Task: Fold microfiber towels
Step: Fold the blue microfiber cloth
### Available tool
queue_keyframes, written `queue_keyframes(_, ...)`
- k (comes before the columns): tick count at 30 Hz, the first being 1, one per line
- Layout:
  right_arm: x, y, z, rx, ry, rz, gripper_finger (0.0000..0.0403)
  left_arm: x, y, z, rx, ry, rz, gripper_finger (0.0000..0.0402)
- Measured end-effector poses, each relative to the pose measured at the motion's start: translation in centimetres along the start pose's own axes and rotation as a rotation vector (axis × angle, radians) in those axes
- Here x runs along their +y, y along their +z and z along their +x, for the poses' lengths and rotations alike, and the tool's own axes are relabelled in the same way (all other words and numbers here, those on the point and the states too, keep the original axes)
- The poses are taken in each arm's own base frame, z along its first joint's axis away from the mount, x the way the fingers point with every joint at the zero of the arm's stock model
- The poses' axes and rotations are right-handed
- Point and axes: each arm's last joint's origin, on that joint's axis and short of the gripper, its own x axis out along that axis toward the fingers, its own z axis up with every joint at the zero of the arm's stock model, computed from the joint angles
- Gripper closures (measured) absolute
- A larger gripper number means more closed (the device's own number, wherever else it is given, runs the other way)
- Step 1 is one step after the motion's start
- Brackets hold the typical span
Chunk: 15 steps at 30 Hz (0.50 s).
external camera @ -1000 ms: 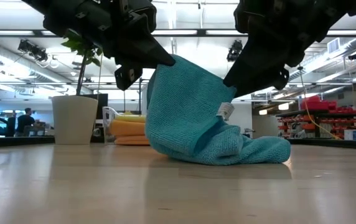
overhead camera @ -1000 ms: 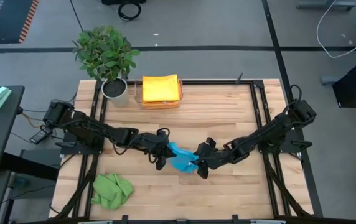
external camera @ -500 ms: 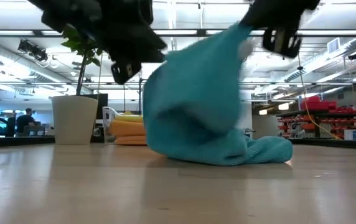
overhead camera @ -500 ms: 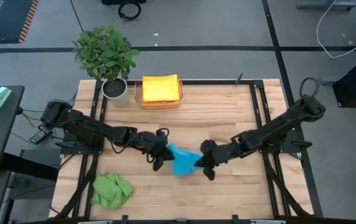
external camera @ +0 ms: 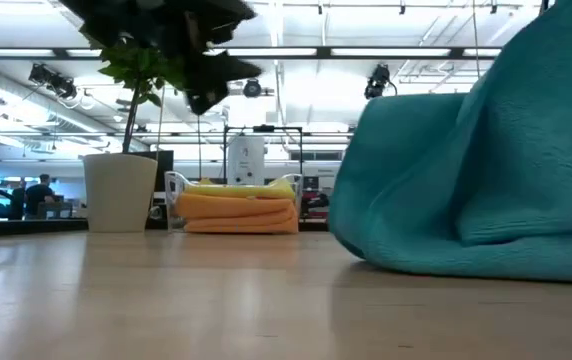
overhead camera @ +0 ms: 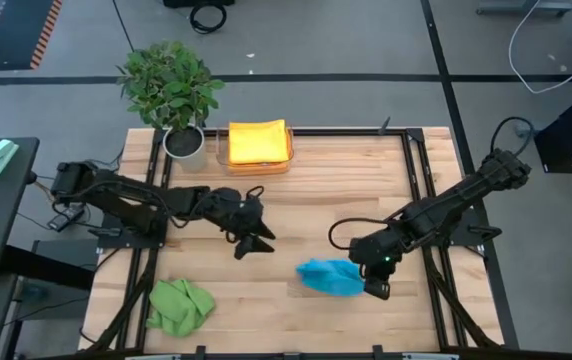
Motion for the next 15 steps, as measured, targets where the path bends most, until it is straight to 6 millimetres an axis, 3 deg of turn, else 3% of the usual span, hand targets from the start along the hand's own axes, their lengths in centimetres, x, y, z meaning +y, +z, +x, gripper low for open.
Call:
queue_keyframes(4, -0.2, -0.1, 0.3, -0.012, -0.048, 0.008, 0.0401, -0.5, -0.2, 2.4, -0.097, -0.047, 0.097, 0.0166)
queue_keyframes(10, -0.2, 0.0, 0.5, -0.029, -0.058, 0.000, 0.0402, 0.8, -1.6, 7.7, 0.016, -0.026, -0.138, 0.0192)
queue_keyframes(15, -0.2, 0.1, 0.5, -0.042, -0.071, -0.002, 0.0402, 0.4, -1.1, 11.8, 0.075, -0.098, -0.119, 0.0203)
